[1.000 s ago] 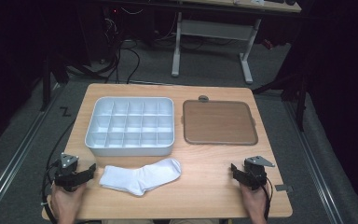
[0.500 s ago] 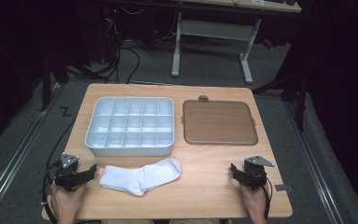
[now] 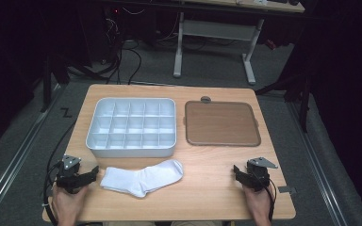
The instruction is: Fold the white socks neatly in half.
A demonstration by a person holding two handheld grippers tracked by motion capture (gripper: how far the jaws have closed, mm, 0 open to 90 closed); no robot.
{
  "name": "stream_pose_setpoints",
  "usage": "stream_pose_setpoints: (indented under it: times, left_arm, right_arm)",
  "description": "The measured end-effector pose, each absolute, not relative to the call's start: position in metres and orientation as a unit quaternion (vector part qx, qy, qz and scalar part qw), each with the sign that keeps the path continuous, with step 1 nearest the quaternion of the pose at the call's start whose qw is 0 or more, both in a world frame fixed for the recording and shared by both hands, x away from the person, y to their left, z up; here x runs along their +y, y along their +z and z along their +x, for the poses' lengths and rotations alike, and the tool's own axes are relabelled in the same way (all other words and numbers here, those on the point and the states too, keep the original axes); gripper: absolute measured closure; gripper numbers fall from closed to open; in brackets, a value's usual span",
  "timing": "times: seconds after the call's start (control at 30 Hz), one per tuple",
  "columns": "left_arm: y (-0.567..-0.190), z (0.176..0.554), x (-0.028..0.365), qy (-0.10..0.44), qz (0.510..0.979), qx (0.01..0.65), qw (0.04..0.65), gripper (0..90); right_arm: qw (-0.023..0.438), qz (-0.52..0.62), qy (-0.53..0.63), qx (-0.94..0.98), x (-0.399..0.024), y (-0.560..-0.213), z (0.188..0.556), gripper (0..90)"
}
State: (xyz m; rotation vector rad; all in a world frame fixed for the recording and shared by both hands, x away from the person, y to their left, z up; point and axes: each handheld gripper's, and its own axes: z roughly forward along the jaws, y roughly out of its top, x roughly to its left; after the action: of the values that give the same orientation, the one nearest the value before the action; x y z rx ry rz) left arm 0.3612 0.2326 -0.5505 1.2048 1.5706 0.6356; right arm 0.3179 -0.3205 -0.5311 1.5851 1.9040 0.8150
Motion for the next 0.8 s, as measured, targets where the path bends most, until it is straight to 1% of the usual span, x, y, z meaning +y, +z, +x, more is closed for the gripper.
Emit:
stream_pose_setpoints:
  times: [0.2, 0.27, 0.3, 0.33, 0.47, 0.53, 0.6, 0.63, 0.67, 0.73, 0.8]
  left_arm:
    - [-0.55, 0.361, 0.234, 0.258, 0.496, 0.653, 0.511, 21.8]
    - [-0.549, 0.361, 0.235, 0.257, 0.49, 0.656, 0.513, 25.1]
    - [-0.549, 0.361, 0.237, 0.256, 0.488, 0.656, 0.516, 25.1]
    - [-0.548, 0.36, 0.238, 0.251, 0.48, 0.659, 0.522, 28.7]
    - [-0.547, 0.359, 0.24, 0.246, 0.478, 0.66, 0.524, 32.0]
    - [-0.546, 0.358, 0.24, 0.242, 0.477, 0.66, 0.528, 32.3]
    - [-0.545, 0.357, 0.239, 0.234, 0.474, 0.661, 0.533, 32.3]
    - [-0.542, 0.355, 0.24, 0.21, 0.462, 0.667, 0.546, 32.3]
    - [-0.542, 0.355, 0.24, 0.21, 0.462, 0.667, 0.546, 32.3]
    - [-0.537, 0.351, 0.238, 0.184, 0.451, 0.671, 0.56, 32.7]
    - [-0.536, 0.349, 0.236, 0.179, 0.456, 0.669, 0.56, 32.9]
  right_arm:
    - [0.264, 0.586, 0.302, 0.704, -0.321, -0.531, 0.318, 41.0]
    - [0.264, 0.586, 0.301, 0.704, -0.321, -0.531, 0.318, 41.3]
    - [0.264, 0.587, 0.301, 0.704, -0.321, -0.531, 0.318, 41.5]
    - [0.264, 0.587, 0.301, 0.704, -0.321, -0.531, 0.318, 42.1]
    - [0.267, 0.588, 0.298, 0.703, -0.321, -0.531, 0.317, 44.5]
    - [0.267, 0.589, 0.299, 0.702, -0.321, -0.53, 0.317, 48.0]
    - [0.267, 0.588, 0.299, 0.702, -0.321, -0.53, 0.316, 48.9]
    - [0.259, 0.59, 0.307, 0.7, -0.321, -0.53, 0.315, 50.6]
    - [0.259, 0.59, 0.307, 0.7, -0.321, -0.53, 0.315, 50.6]
    - [0.251, 0.586, 0.316, 0.702, -0.318, -0.53, 0.313, 52.8]
    - [0.246, 0.584, 0.319, 0.705, -0.315, -0.529, 0.312, 54.2]
